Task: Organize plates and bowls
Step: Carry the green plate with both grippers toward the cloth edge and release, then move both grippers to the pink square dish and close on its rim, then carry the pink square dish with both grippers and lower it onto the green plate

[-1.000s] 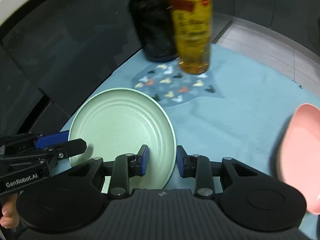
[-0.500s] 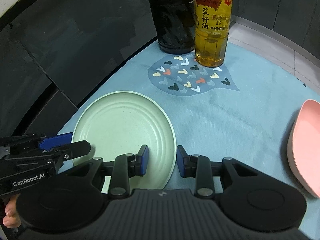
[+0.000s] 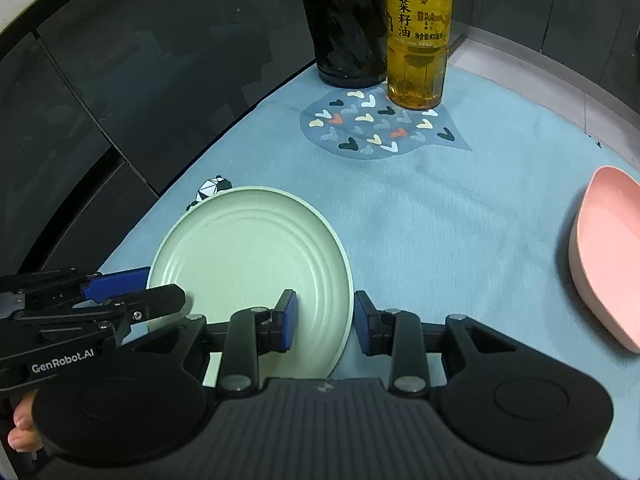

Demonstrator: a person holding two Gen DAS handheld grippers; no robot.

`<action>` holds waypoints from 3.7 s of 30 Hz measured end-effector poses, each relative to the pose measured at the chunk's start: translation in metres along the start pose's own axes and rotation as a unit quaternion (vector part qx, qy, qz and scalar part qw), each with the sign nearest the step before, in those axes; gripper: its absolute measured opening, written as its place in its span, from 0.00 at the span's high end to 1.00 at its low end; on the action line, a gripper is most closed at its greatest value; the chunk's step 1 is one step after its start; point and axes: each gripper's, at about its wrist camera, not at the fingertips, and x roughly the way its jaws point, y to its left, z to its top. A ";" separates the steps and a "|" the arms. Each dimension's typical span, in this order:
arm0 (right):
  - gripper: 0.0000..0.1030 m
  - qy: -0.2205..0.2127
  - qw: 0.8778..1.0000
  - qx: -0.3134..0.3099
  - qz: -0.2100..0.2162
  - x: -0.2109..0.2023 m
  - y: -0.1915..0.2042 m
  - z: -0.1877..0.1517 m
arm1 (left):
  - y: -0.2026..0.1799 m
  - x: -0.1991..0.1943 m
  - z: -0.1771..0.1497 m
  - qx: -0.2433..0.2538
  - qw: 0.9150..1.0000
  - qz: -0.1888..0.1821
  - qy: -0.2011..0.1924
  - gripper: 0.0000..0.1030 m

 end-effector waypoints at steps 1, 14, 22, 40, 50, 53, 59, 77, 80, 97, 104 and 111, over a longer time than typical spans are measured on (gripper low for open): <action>0.73 -0.001 1.000 0.001 0.000 0.000 0.000 -0.001 | 0.000 0.000 0.000 0.000 1.000 0.000 0.000 0.70; 0.72 -0.033 0.999 0.032 0.005 -0.015 -0.007 -0.011 | 0.010 -0.011 -0.002 -0.015 1.000 0.006 -0.015 0.69; 0.70 -0.068 0.994 0.082 0.003 -0.043 -0.039 -0.029 | -0.003 -0.039 0.003 -0.006 0.998 -0.009 -0.057 0.69; 0.69 -0.185 0.955 0.222 -0.069 -0.110 -0.137 -0.075 | -0.112 -0.017 0.029 0.092 0.992 -0.069 -0.043 0.68; 0.69 -0.208 0.929 0.296 -0.078 -0.110 -0.180 -0.079 | -0.172 0.023 0.047 0.131 0.986 -0.102 -0.034 0.68; 0.69 -0.205 0.928 0.305 -0.071 -0.105 -0.187 -0.079 | -0.187 0.040 0.050 0.142 0.984 -0.106 -0.026 0.68; 0.69 -0.206 0.929 0.299 -0.075 -0.105 -0.203 -0.069 | -0.205 0.075 0.054 0.143 0.985 -0.099 -0.005 0.68; 0.65 -0.170 0.937 0.276 -0.128 -0.066 -0.256 -0.022 | -0.215 0.124 0.060 0.128 0.985 -0.108 0.033 0.68; 0.65 -0.154 0.943 0.262 -0.136 -0.058 -0.255 -0.017 | -0.213 0.125 0.060 0.123 0.985 -0.113 0.035 0.68; 0.86 -0.151 0.958 0.217 -0.111 -0.076 -0.203 -0.023 | -0.173 0.071 0.056 0.113 0.988 -0.109 0.006 0.83; 0.86 -0.159 0.964 0.197 -0.083 -0.085 -0.163 -0.017 | -0.138 0.027 0.052 0.105 0.989 -0.102 -0.036 0.83; 0.86 -0.152 0.971 0.176 -0.055 -0.083 -0.124 -0.011 | -0.099 -0.010 0.047 0.076 0.991 -0.093 -0.062 0.82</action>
